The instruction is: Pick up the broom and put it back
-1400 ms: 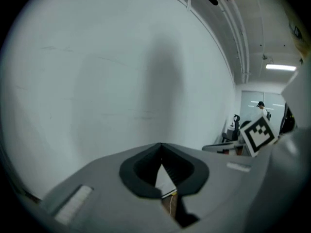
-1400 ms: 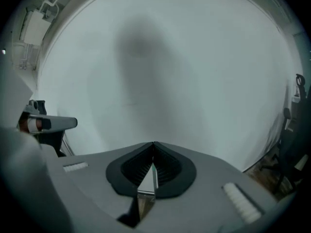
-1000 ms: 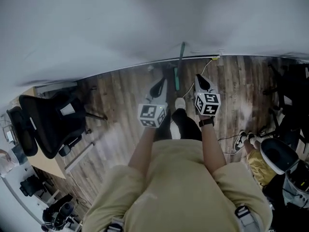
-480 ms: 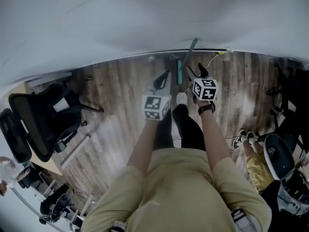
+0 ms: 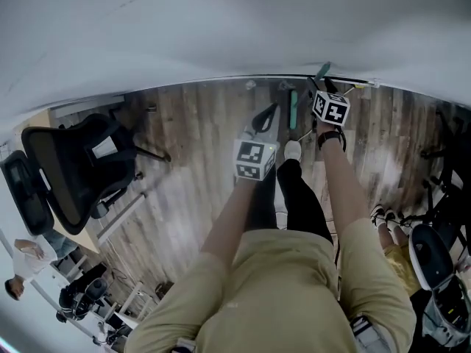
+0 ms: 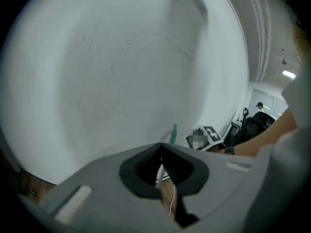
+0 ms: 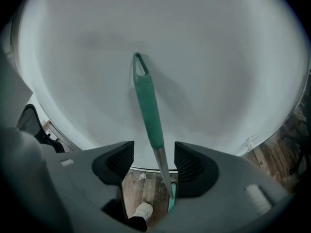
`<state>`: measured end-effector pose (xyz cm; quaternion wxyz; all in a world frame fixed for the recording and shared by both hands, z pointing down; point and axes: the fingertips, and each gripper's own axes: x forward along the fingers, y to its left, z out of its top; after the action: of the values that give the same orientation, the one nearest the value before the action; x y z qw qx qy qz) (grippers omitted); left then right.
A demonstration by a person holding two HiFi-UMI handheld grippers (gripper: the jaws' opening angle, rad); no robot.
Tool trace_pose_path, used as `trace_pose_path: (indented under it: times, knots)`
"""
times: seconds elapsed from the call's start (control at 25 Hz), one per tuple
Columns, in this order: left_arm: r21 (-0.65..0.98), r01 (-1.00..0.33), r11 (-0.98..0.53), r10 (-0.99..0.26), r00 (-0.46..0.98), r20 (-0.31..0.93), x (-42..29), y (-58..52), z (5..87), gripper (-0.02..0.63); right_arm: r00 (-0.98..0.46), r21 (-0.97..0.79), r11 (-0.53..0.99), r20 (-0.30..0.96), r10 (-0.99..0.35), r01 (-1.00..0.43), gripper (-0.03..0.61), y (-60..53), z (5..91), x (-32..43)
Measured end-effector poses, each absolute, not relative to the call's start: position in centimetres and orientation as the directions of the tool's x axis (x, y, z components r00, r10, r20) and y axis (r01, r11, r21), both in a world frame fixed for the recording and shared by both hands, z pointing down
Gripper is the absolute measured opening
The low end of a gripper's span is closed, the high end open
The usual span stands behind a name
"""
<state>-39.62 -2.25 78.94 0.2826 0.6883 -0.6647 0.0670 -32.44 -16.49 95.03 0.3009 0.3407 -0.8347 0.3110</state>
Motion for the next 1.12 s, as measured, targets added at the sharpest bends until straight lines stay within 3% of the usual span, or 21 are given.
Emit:
trace_pose_path:
  times: [0.2, 0.32, 0.72, 0.88, 1.12]
  knots:
    - [0.313, -0.948, 0.058, -0.867, 0.108, 0.486, -39.6, -1.0, 79.5, 0.0, -0.567, -0.299, 0.584, 0.745, -0.352, -0.755, 0.217, -17.7, 96.8, -33.2]
    - [0.32, -0.944, 0.08, -0.866, 0.093, 0.491, -39.9, -0.4, 79.7, 0.0, -0.547, -0.27, 0.606, 0.769, -0.332, -0.748, 0.107, -17.9, 96.8, -33.2]
    - [0.322, -0.933, 0.162, -0.861, 0.026, 0.508, -40.8, 1.3, 76.9, 0.0, -0.527, -0.225, 0.675, 0.801, -0.282, -0.703, 0.097, -9.5, 93.8, -29.6]
    - [0.325, -0.932, 0.163, -0.868, 0.021, 0.496, -40.4, 0.6, 74.6, 0.0, -0.483, -0.129, 0.708, 0.813, -0.326, -0.694, 0.087, -7.5, 90.7, -27.0]
    - [0.327, -0.936, 0.128, -0.869, 0.053, 0.492, -38.5, -0.2, 70.4, 0.0, -0.536, -0.087, 0.743, 0.749, -0.391, -0.664, 0.087, -6.3, 82.7, -26.2]
